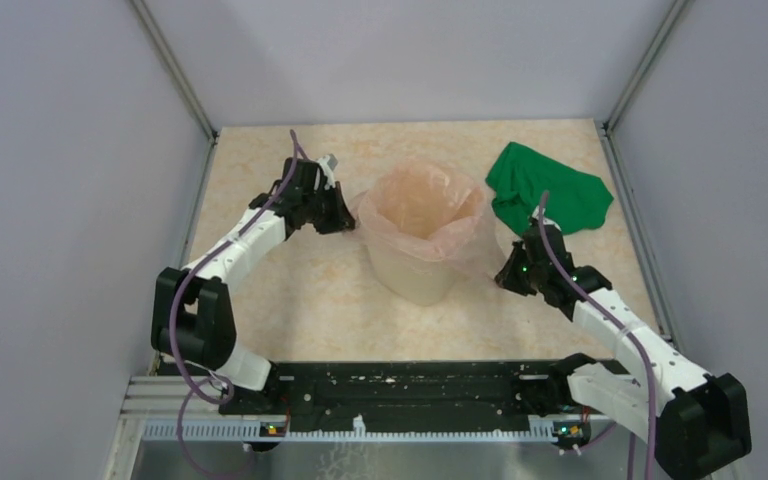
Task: Put the trash bags into the trash bin
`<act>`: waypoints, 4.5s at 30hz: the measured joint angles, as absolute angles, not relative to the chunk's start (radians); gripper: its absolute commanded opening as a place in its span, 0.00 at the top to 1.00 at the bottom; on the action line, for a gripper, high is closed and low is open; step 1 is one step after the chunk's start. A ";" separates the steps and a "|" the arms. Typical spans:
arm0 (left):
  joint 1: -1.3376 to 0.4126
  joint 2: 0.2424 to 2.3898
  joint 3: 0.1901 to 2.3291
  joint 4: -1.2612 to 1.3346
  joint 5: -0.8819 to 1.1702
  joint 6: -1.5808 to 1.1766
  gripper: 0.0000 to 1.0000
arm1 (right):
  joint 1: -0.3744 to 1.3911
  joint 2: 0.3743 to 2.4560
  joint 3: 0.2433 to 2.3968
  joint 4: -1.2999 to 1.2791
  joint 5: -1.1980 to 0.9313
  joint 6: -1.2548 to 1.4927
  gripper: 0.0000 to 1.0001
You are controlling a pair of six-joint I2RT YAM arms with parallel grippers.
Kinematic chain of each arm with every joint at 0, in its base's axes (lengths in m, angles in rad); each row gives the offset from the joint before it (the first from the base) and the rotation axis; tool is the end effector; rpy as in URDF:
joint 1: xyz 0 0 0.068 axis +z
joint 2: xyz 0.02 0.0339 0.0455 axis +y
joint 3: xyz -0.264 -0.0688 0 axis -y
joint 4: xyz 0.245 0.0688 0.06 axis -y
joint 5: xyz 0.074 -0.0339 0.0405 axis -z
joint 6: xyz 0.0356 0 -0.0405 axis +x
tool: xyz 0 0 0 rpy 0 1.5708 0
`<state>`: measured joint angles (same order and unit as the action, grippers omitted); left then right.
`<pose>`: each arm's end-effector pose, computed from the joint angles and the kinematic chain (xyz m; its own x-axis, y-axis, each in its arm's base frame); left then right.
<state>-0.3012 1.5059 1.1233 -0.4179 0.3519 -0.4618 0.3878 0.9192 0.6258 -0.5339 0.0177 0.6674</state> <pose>0.3090 -0.1088 0.2640 -0.8398 -0.1771 -0.5132 0.1491 0.8337 -0.5317 0.1724 0.0697 0.2293 -0.7624 0.3571 -0.5397 0.1335 0.9028 0.4087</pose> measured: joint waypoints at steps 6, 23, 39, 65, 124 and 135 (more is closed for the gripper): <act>-0.263 1.581 1.123 -0.420 0.355 -0.471 1.00 | 0.388 1.021 0.574 -0.435 0.060 0.685 1.00; -0.211 1.727 1.151 -0.444 0.307 -0.473 1.00 | 0.294 1.155 0.540 -0.321 0.105 0.681 1.00; -0.137 1.802 1.156 -0.450 0.303 -0.469 1.00 | 0.251 1.278 0.535 -0.202 0.028 0.655 1.00; -0.105 1.692 0.976 -0.385 0.284 -0.477 0.56 | 0.279 1.272 0.653 -0.339 0.020 0.586 0.50; -0.588 1.355 0.914 -0.394 0.042 -0.643 0.75 | 0.834 1.533 1.490 -0.905 0.290 0.403 0.19; -0.559 1.397 0.915 -0.394 0.041 -0.606 0.79 | 0.834 1.559 1.407 -0.860 0.286 0.405 0.17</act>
<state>-0.5594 1.3968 0.9146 -0.3939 0.0414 -0.6064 0.8337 1.5589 1.4067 -0.8600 0.2863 0.4046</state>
